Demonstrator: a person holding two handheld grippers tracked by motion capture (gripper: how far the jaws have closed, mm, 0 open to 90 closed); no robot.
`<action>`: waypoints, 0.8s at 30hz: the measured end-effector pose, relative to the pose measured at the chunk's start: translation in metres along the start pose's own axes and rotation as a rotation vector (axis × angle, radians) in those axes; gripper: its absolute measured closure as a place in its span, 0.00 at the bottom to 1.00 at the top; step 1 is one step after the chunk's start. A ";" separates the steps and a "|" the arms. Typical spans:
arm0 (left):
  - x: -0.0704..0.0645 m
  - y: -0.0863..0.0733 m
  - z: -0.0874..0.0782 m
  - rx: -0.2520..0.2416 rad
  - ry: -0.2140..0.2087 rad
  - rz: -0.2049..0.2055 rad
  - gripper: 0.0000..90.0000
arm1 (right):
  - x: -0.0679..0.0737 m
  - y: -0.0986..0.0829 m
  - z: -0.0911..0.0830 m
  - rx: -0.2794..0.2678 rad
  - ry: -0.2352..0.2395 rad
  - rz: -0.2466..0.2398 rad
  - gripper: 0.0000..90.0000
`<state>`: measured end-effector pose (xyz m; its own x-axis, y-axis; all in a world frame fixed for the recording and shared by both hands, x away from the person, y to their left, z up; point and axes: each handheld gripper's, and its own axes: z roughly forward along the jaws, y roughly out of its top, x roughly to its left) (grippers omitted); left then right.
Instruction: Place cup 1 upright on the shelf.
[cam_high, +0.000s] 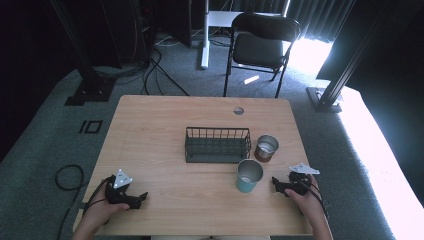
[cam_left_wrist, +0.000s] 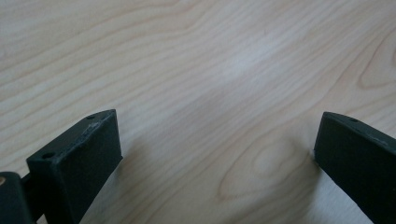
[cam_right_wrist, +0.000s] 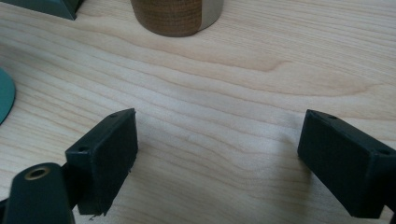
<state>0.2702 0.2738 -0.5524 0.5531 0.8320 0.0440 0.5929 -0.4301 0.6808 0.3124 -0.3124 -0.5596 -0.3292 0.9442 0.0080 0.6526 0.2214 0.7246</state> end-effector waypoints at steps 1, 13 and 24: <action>-0.001 0.002 0.000 0.000 -0.001 0.008 0.02 | 0.000 0.000 0.000 0.000 0.000 0.000 0.13; -0.015 0.021 0.008 -0.001 -0.045 0.063 0.02 | 0.000 0.000 0.000 0.000 0.001 0.000 0.13; -0.029 0.035 0.018 -0.014 -0.093 0.105 0.02 | 0.000 0.000 0.000 0.000 0.001 -0.001 0.13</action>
<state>0.2855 0.2279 -0.5430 0.6637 0.7465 0.0478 0.5214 -0.5075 0.6860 0.3125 -0.3123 -0.5596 -0.3302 0.9439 0.0077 0.6523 0.2223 0.7246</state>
